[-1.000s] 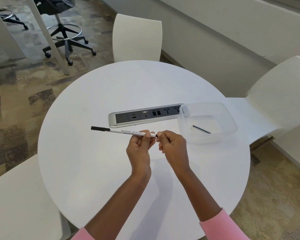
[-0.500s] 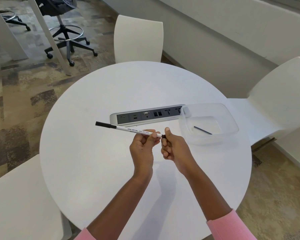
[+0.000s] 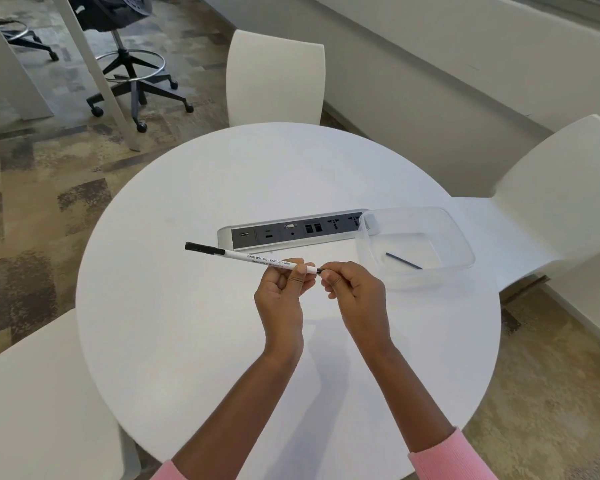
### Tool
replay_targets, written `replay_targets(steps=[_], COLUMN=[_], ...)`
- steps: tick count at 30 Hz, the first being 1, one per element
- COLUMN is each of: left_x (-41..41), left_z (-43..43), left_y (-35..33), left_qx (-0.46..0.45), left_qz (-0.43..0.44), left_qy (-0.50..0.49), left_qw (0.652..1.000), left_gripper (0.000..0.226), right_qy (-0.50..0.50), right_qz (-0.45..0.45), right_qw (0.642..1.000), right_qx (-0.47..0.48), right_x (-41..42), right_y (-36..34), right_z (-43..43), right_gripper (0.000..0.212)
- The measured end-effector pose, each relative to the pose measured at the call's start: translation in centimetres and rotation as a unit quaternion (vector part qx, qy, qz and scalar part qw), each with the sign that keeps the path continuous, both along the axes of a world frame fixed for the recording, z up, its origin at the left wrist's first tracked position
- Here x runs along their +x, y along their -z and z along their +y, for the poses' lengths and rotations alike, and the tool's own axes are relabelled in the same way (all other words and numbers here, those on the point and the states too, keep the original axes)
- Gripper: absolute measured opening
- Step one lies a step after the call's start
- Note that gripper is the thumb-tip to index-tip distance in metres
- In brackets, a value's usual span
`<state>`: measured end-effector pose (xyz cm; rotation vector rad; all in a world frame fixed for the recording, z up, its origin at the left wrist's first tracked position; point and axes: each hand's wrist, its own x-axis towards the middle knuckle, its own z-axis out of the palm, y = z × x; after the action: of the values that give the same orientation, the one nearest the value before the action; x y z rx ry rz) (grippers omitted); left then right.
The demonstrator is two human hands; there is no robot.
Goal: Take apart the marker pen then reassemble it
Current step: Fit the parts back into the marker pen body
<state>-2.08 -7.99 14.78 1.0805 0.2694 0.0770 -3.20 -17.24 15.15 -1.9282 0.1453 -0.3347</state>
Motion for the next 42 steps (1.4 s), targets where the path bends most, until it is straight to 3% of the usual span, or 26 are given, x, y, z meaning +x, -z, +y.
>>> replay_targets(steps=[4,8,14,17,22,24,28,32,36,42], left_x=[0.1,0.2,0.3,0.3,0.2,0.4,0.9,1.1,1.0,0.8], left_z=[0.1,0.3,0.0,0.0,0.2,0.4,0.6,0.5,0.3,0.2], left_y=[0.2,0.4,0.4,0.6,1.0,1.0,0.8,0.5,0.5,0.4], left_qx=[0.007,0.008,0.016,0.039,0.075,0.074,0.046,0.038,0.027,0.028], left_qz=[0.002,0.001,-0.009,-0.016,-0.025,-0.022,-0.008,-0.015,-0.013,-0.016], left_qy=[-0.011,-0.006,-0.003,-0.002,0.007,0.009,0.004,0.018,0.027,0.022], left_qw=[1.0,1.0,1.0,0.999,0.997,0.997,0.999,0.999,0.999,0.999], left_gripper=[0.015,0.016,0.017,0.017,0.017,0.016,0.013,0.011,0.012,0.015], right_qy=[-0.007,-0.026,-0.053,-0.079,-0.12,-0.117,-0.073,-0.057,-0.083,-0.108], right_qz=[0.033,0.077,0.137,0.197,0.332,0.328,0.165,0.045,0.03,0.118], right_qw=[0.999,0.996,0.982,0.953,0.856,0.877,0.983,0.993,0.992,0.983], right_qx=[-0.003,0.035,0.122,0.215,0.377,0.331,0.043,-0.089,-0.086,0.088], right_x=[0.5,0.7,1.2,1.3,1.6,1.7,0.8,0.2,0.7,1.5], right_y=[0.1,0.2,-0.1,-0.3,-1.0,-1.0,0.0,0.8,0.6,0.3], right_z=[0.3,0.3,0.6,0.5,-0.4,-0.3,0.3,0.4,0.1,0.0], right_gripper=[0.018,0.038,0.039,0.041,0.043,0.043,0.036,0.023,0.03,0.04])
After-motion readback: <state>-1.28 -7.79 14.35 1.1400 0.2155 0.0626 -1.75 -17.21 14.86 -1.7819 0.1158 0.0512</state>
